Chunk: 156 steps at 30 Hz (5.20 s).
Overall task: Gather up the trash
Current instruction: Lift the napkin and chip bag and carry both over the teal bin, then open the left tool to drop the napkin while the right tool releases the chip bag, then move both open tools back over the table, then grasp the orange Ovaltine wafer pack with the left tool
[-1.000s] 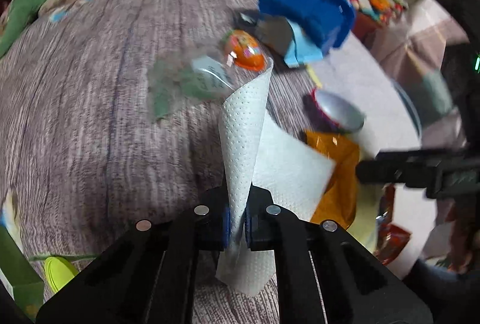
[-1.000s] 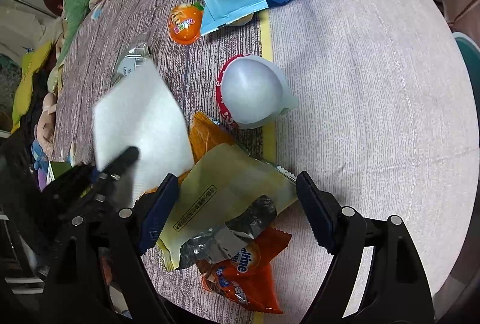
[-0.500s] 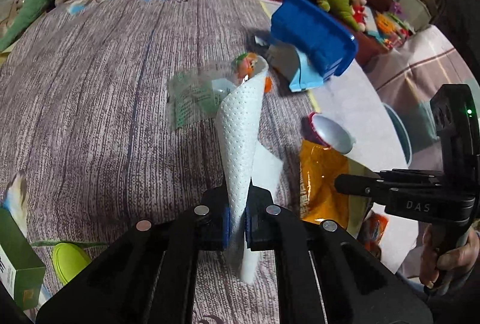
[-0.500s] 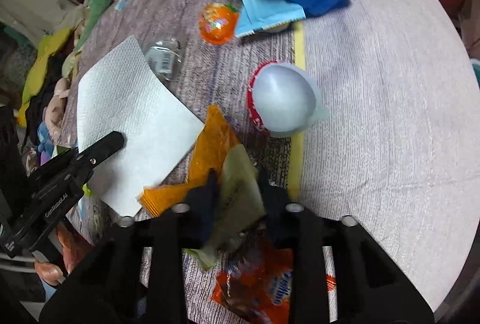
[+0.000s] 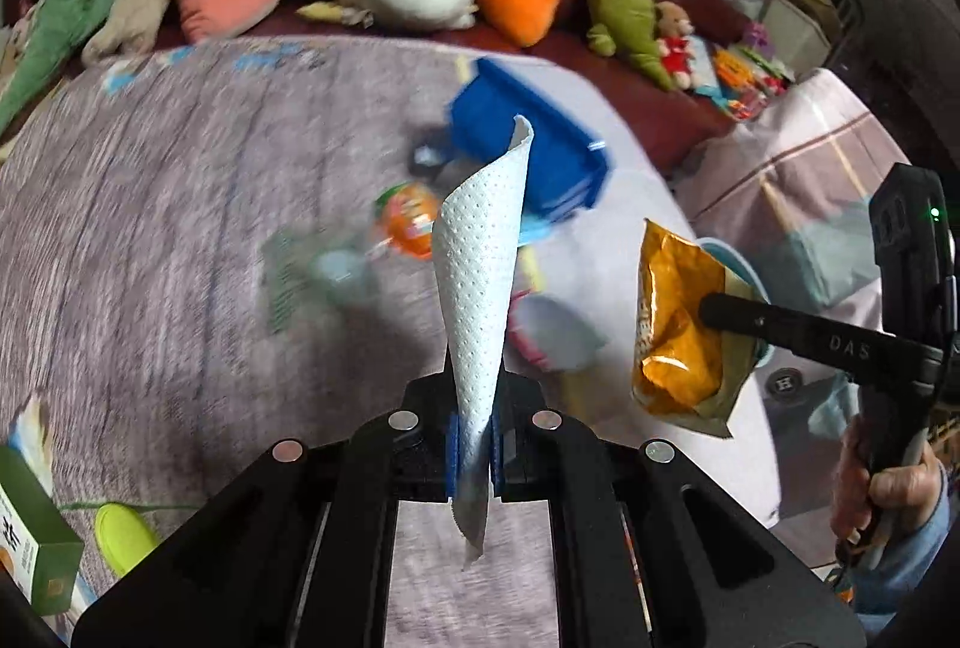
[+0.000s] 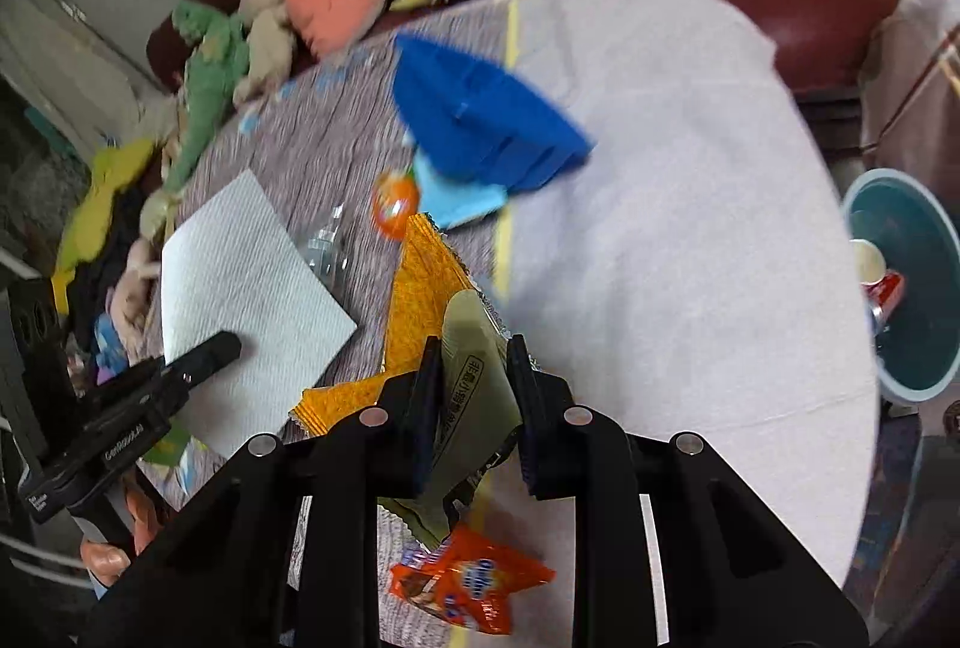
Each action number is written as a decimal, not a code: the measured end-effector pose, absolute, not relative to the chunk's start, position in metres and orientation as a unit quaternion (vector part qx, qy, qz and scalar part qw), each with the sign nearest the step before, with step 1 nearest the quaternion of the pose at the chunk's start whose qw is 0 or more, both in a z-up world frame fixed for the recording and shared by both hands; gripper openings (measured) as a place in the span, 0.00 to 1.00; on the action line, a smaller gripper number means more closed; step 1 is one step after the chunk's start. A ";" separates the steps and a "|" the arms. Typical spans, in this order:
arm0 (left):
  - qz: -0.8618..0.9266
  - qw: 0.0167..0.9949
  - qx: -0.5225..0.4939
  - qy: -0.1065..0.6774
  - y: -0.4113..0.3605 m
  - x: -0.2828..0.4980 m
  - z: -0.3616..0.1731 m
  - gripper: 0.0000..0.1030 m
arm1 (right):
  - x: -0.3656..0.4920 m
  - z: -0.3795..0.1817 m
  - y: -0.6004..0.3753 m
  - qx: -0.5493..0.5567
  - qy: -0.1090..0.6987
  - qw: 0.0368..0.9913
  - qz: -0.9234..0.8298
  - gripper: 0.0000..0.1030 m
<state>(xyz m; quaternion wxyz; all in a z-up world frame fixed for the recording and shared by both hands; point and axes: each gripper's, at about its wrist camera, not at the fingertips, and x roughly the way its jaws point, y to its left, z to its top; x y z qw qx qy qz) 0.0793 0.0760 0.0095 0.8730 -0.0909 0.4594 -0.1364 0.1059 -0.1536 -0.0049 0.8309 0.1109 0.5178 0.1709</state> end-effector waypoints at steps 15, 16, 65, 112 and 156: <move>-0.233 0.853 -0.030 0.467 -0.086 0.120 0.027 0.08 | 0.103 0.020 -0.314 0.187 0.462 0.862 0.093 0.20; -0.241 0.849 -0.024 0.470 -0.102 0.124 0.026 0.08 | 0.103 0.019 -0.329 0.196 0.459 0.862 0.086 0.20; -0.279 0.775 0.049 0.565 -0.318 0.203 -0.074 0.85 | 0.120 -0.035 -0.538 0.272 0.455 0.845 -0.068 0.27; -0.243 0.820 -0.005 0.518 -0.116 0.100 -0.015 0.90 | 0.058 0.028 -0.369 0.182 0.485 0.855 -0.013 0.77; -0.152 0.841 -0.071 0.515 0.037 0.046 -0.075 0.37 | 0.057 -0.029 -0.197 0.064 0.570 0.815 0.086 0.78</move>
